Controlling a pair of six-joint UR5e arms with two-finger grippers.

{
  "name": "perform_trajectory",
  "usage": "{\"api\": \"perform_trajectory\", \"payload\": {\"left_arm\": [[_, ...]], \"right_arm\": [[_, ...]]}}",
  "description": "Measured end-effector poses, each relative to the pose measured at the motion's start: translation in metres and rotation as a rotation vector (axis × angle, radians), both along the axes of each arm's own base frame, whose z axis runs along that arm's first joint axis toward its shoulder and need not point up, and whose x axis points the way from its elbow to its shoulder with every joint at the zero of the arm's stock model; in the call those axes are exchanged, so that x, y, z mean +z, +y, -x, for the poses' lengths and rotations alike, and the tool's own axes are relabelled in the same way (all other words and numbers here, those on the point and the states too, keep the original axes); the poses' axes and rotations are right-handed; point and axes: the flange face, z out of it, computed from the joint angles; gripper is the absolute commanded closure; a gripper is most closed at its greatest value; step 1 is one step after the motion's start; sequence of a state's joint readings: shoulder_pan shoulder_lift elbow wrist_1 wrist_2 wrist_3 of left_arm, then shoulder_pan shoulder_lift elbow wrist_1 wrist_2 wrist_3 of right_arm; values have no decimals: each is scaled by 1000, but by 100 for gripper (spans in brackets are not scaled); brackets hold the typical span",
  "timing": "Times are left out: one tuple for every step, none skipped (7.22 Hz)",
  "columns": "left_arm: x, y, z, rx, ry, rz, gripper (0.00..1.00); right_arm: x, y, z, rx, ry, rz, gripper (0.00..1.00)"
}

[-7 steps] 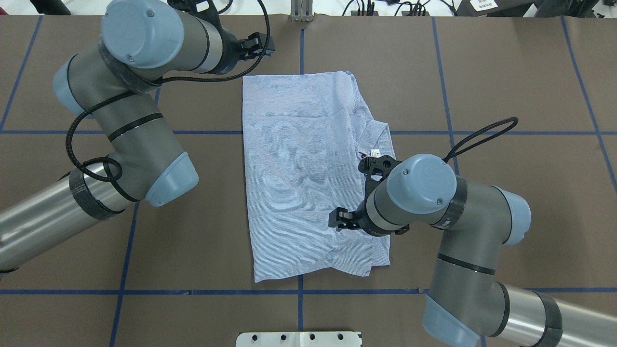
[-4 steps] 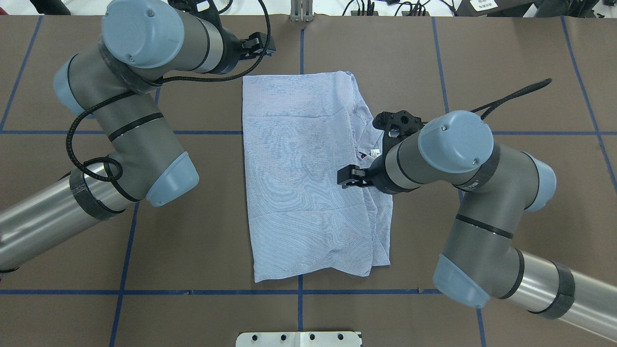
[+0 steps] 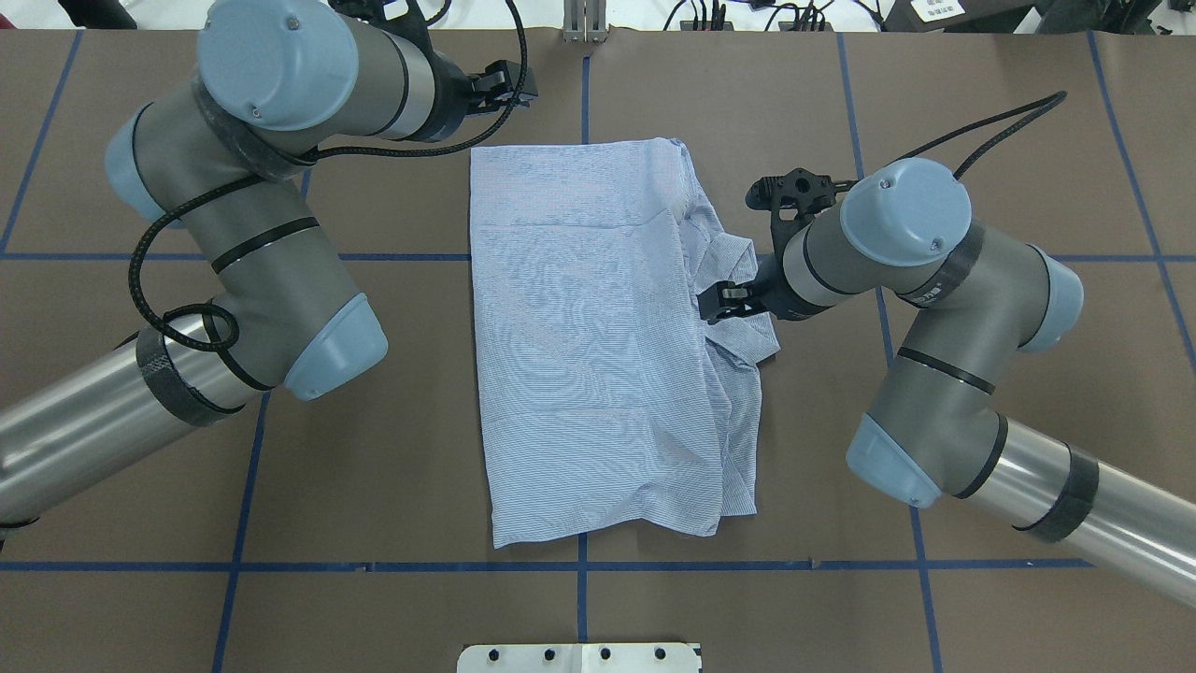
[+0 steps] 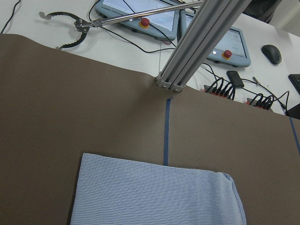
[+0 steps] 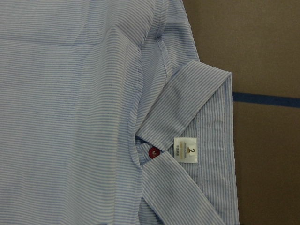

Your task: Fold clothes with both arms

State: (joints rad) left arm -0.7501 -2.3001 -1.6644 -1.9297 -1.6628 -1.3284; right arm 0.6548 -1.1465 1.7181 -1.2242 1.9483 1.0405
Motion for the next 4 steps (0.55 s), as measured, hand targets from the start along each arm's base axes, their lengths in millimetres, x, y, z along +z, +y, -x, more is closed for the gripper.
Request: {"api": "perform_trajectory", "payload": {"left_arm": [[0, 0, 0, 0, 0, 0, 2], [-1, 0, 0, 0, 1, -1, 2], [-1, 0, 0, 0, 1, -1, 2], [-1, 0, 0, 0, 1, -1, 2]], "right_arm": [[10, -8, 8, -5, -33, -23, 8], [13, -12, 16, -9, -55, -25, 11], [17, -17, 25, -16, -61, -6, 12], [19, -20, 30, -25, -64, 17, 12]]}}
